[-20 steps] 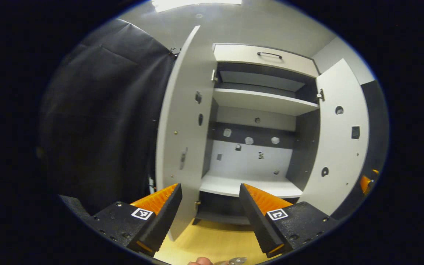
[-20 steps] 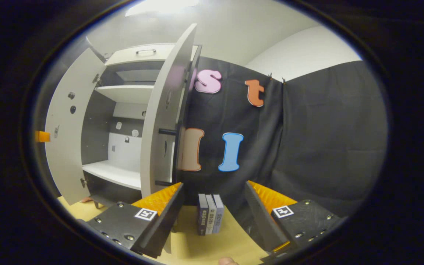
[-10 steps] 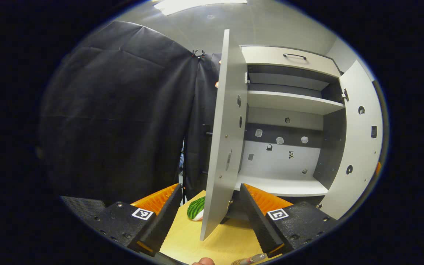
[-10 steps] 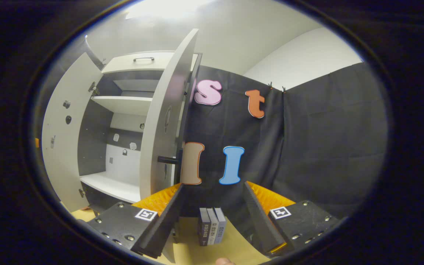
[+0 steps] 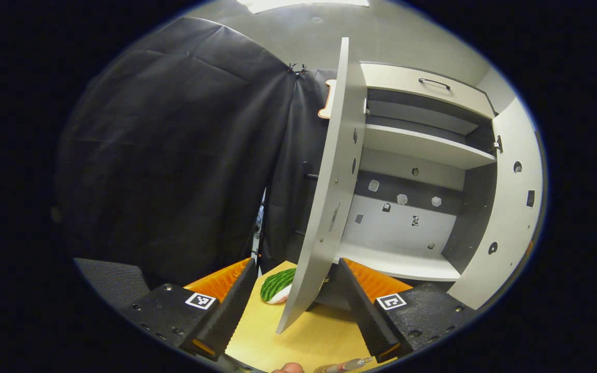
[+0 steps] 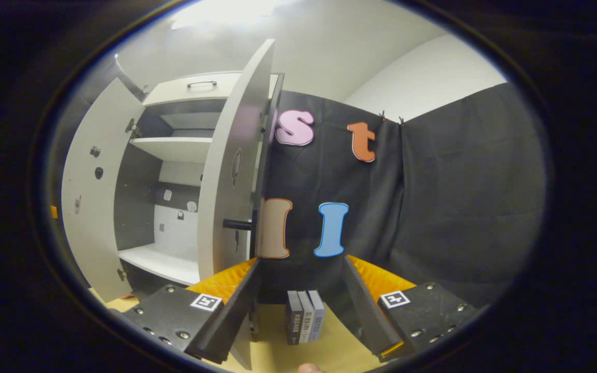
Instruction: Grasp the bottle in the cabinet with the left hand and place it on the coaster, then close the right door with the right hand and the left door with the left hand.
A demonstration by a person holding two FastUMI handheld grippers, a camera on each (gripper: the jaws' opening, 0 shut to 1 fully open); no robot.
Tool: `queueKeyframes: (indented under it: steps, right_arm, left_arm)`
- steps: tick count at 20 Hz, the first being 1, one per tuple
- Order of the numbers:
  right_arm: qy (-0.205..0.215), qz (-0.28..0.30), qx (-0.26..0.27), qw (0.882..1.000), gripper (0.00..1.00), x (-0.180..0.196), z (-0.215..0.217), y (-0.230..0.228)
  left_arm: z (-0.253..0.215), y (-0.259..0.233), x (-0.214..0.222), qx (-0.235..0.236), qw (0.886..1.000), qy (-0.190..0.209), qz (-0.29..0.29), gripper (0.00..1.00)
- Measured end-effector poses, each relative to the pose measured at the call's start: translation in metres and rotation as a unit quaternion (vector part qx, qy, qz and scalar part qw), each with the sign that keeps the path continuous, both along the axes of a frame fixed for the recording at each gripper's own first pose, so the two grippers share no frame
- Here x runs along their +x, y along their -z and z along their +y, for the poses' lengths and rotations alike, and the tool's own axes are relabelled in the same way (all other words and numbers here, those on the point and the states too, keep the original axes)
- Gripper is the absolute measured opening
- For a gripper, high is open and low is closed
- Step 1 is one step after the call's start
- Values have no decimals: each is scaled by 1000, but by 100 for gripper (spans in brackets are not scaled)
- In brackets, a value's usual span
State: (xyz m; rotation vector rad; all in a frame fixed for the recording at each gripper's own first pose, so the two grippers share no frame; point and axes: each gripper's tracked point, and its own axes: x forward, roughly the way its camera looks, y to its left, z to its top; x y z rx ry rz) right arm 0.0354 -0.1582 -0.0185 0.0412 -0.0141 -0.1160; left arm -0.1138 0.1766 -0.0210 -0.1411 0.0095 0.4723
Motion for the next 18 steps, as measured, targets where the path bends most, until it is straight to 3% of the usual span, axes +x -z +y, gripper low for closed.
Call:
queueKeyframes:
  steps: [7, 9, 10, 12, 18]
  right_arm:
    - [-20, -3, 10, 1000, 92, -1, 11, 0]
    - [-35, -4, 20, 999, 92, -2, 21, 0]
    - [-43, -5, 23, 999, 93, -3, 28, -1]
    - [-63, -8, 24, 998, 93, -4, 46, -4]
    - [-138, -12, 42, 989, 95, 8, 119, -9]
  left_arm:
    - [8, -6, -7, 13, 1000, -15, 0, 97]
    - [7, -6, -5, 11, 1000, -15, -1, 93]
    - [7, -6, -4, 11, 1000, -15, -1, 97]
    - [8, -6, -1, 8, 1000, -19, -1, 93]
    - [23, -3, -10, 15, 999, -33, 3, 97]
